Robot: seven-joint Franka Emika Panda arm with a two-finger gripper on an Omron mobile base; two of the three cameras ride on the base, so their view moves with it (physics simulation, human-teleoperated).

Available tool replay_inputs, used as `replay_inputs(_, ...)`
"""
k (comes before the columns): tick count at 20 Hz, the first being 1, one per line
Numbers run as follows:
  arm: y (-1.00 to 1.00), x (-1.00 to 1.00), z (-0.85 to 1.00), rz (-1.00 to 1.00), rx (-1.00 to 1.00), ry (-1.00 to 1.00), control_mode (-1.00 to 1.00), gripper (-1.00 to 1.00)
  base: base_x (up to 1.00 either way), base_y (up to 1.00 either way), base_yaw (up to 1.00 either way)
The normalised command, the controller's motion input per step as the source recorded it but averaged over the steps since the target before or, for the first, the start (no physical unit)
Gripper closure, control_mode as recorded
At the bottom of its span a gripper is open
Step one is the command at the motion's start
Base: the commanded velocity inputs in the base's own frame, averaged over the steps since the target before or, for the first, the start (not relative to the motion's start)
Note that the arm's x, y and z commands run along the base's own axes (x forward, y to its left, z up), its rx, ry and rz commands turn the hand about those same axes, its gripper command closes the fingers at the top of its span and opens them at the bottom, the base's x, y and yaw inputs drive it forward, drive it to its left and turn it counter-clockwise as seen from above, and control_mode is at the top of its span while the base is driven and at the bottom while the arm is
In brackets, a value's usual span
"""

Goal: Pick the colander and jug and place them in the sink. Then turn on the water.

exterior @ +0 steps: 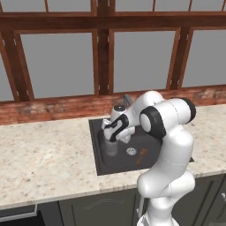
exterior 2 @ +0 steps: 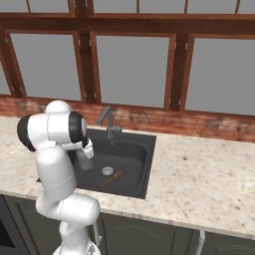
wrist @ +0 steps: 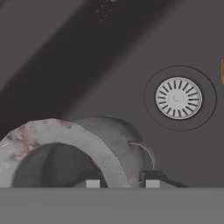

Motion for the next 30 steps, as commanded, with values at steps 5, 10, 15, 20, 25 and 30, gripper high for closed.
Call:
replay_inputs(5,-0.01,-0.05,-0.21,0.00,0.01,-0.02,-1.00,-1.00,0.00,0.00,0.00)
replay_inputs(10,-0.04,-0.07,-0.04,0.00,0.00,-0.05,-1.00,-1.00,0.00,0.00,0.00)
replay_inputs(15,-0.01,-0.25,0.00,0.00,0.00,-0.13,-1.00,-1.00,0.00,0.00,0.00)
replay_inputs(20,-0.04,-0.20,0.04,0.00,0.00,-0.17,-1.00,-1.00,0.00,0.00,0.00)
replay_inputs(25,-0.15,-0.14,0.08,0.00,0.01,-0.10,-1.00,-1.00,0.00,0.00,0.00)
replay_inputs(30,-0.15,-0.05,0.45,0.00,0.03,-0.07,-1.00,-1.00,0.00,0.00,0.00)
